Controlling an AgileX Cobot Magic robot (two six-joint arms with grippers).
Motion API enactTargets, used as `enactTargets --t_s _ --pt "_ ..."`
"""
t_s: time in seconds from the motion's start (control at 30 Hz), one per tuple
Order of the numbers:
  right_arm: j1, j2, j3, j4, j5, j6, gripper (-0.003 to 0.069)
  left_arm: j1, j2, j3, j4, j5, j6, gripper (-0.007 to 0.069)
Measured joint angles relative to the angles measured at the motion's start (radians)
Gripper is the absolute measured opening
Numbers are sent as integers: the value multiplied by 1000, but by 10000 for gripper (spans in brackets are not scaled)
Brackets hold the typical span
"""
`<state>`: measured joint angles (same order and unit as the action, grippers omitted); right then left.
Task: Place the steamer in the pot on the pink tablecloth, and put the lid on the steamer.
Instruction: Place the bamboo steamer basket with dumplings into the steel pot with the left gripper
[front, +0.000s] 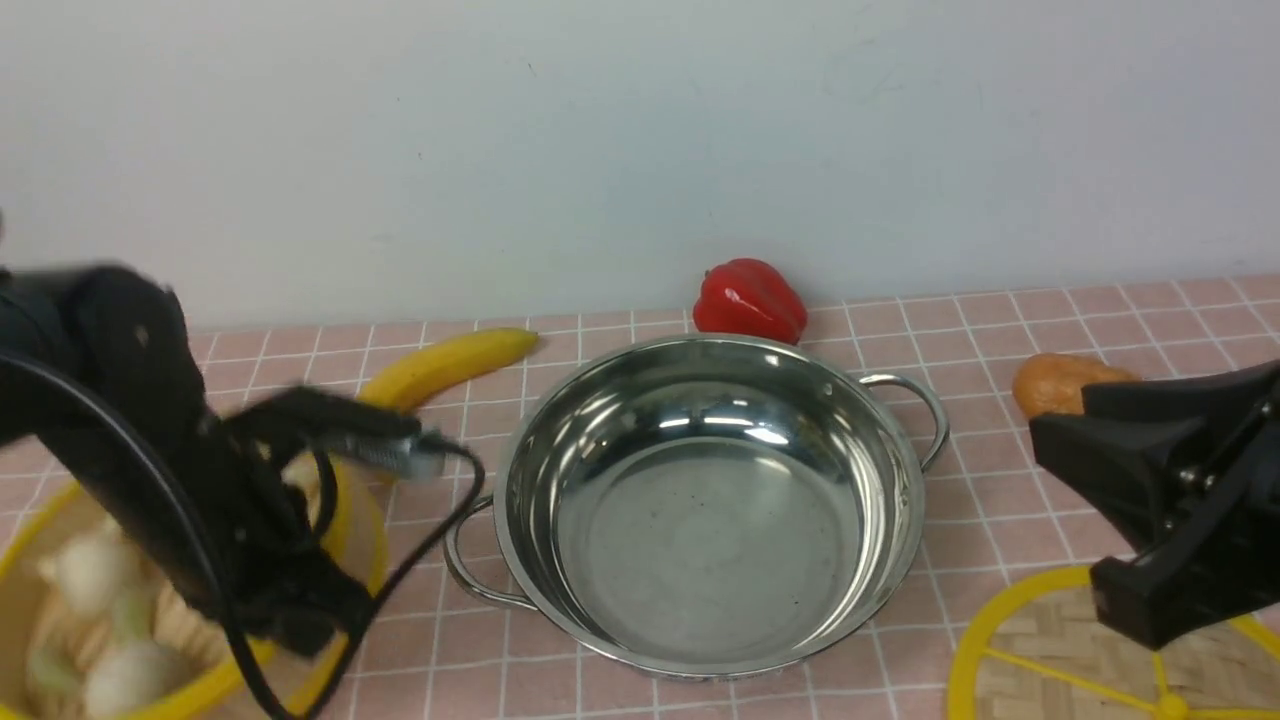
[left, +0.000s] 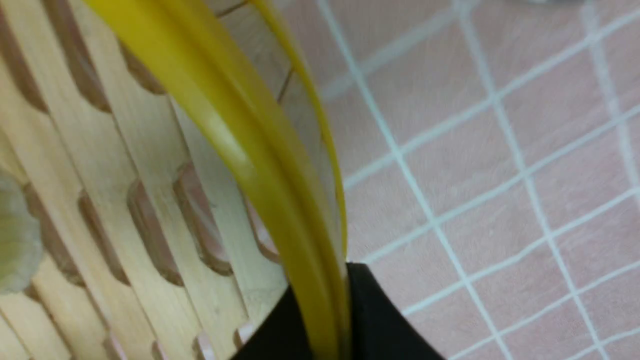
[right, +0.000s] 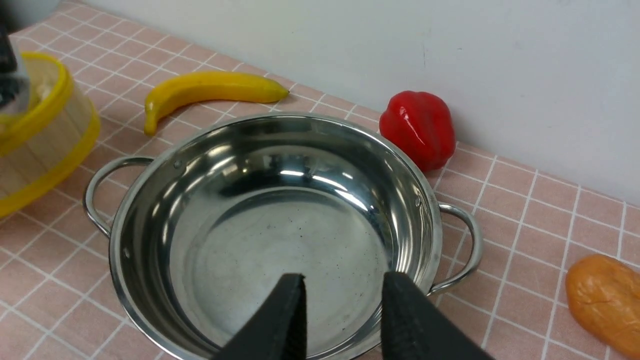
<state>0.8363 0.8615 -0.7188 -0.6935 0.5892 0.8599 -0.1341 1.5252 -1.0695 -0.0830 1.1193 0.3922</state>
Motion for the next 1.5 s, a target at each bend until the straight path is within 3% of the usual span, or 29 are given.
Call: enactTargets --t_s 0.23,0.53,0.67,1.03,1.5 --pt "0 0 0 -21 -13 -2 240 -134 -19 -240 31 110 122 30" --pt "0 0 0 -21 -17 -2 240 -487 145 -478 11 114 335 30" --pt "0 0 0 -21 -18 -2 240 -557 248 -524 2 112 354 30" --pt "0 0 -1 -21 -18 -2 240 -575 464 -532 22 115 338 30" --pt "0 0 -1 -25 -18 -16 240 -575 507 -532 4 37 338 52"
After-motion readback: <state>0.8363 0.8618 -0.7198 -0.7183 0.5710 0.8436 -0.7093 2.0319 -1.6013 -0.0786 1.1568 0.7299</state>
